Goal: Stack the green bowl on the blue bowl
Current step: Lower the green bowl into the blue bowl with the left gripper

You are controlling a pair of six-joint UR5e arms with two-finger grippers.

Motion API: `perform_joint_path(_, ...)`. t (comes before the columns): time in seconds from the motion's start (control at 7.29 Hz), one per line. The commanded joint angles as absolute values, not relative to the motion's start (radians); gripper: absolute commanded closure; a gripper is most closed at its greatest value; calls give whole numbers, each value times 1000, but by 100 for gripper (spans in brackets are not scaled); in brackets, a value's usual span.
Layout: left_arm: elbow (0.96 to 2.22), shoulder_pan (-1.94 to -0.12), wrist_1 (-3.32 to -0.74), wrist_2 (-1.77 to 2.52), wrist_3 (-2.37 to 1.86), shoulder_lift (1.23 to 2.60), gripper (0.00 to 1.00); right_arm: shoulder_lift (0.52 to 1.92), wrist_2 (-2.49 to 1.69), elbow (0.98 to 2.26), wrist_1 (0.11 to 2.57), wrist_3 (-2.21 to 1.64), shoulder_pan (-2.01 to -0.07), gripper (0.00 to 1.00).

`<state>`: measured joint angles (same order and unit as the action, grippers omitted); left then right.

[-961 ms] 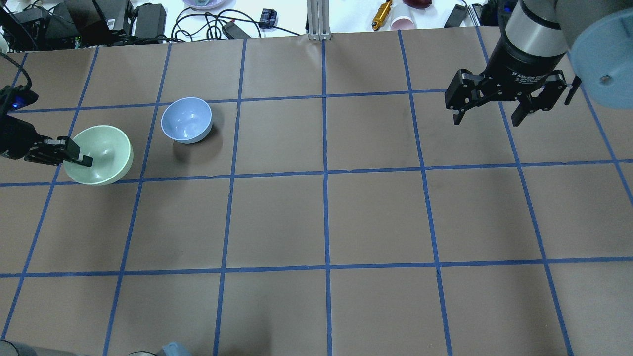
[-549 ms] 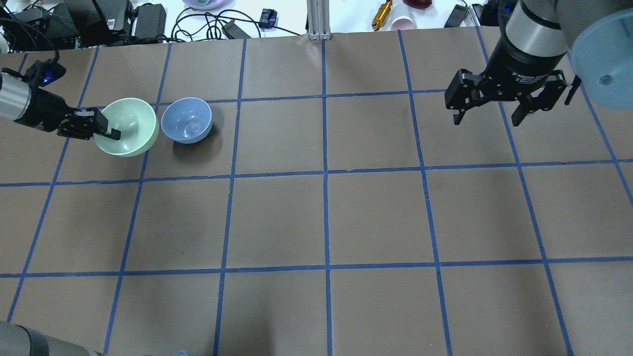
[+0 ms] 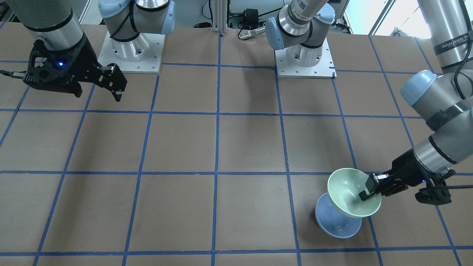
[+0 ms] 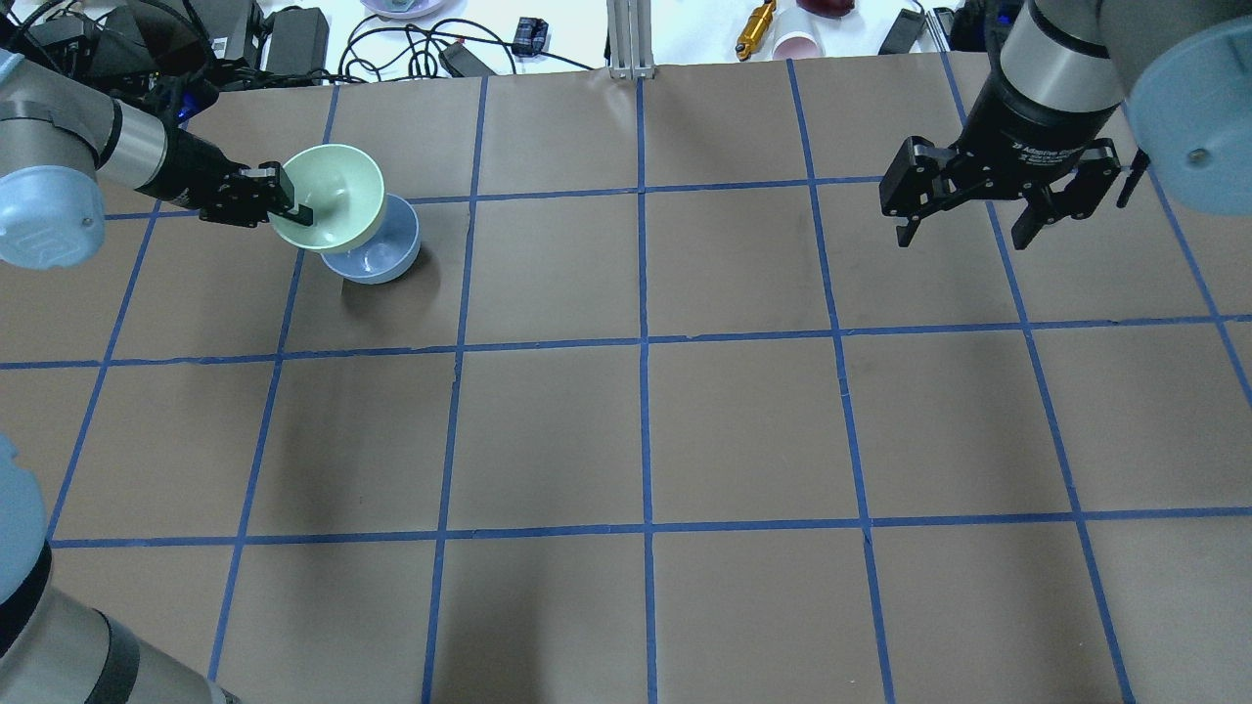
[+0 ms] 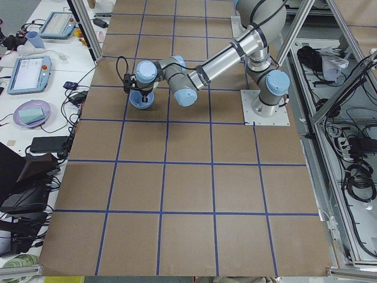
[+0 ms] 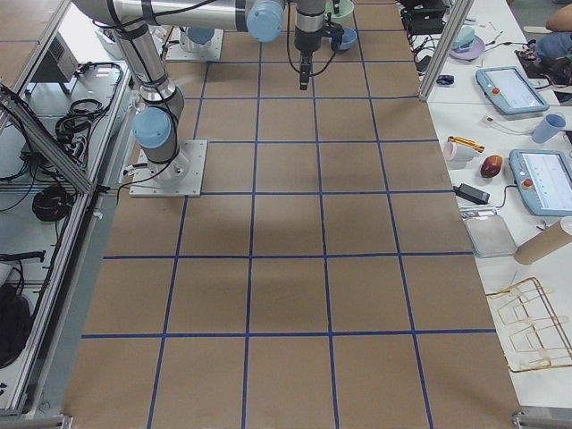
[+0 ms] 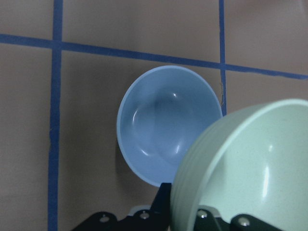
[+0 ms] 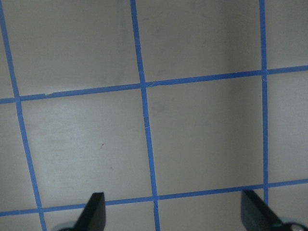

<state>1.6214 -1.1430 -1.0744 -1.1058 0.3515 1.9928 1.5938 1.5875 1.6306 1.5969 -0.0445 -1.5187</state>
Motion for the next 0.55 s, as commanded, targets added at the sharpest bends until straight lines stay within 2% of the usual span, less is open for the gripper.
perform_joint_path(0.0,1553,-1153,-1074,-1108,302,2063,100,1594,1588,1631,1597,-44,-1519,0)
perform_joint_path(0.41,1548,-1155,-1068,-1112,307,2086,100,1594,1588,1631,1597,-44,-1519,0)
